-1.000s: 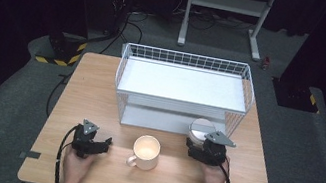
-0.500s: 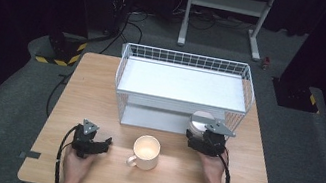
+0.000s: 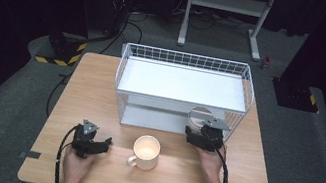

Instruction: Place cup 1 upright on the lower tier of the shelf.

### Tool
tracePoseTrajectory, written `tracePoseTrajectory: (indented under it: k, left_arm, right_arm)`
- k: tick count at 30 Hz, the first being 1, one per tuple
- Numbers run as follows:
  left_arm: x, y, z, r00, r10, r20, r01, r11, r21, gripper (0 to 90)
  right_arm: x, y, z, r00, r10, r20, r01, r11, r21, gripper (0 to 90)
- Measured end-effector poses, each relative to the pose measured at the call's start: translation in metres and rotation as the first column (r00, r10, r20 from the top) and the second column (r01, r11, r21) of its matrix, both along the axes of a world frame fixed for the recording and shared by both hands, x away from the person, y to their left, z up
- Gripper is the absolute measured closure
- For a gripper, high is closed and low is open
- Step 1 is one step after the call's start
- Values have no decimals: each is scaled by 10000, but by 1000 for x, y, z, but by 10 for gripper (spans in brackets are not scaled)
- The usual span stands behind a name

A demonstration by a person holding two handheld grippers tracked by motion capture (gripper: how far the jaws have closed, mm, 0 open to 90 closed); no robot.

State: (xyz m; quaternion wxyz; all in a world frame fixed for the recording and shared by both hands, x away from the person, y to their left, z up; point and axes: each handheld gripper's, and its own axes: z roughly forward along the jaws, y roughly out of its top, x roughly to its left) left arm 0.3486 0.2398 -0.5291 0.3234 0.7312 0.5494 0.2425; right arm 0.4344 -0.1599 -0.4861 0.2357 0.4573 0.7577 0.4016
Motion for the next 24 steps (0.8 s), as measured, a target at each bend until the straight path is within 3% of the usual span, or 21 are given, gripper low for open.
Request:
tracePoseTrajectory:
  k: [10,15,24]
  left_arm:
    - [0,0,0,10000,18,2,-18,10000,2,184]
    - [0,0,0,10000,25,4,-25,10000,-9,185]
    - [0,0,0,10000,25,4,-25,10000,-7,185]
  right_arm:
    - [11,4,-1,9999,-87,101,90,9995,-301,189]
    - [16,2,-3,9996,-95,282,102,9997,-226,189]
    - [16,1,-3,9997,-109,218,113,9998,-181,176]
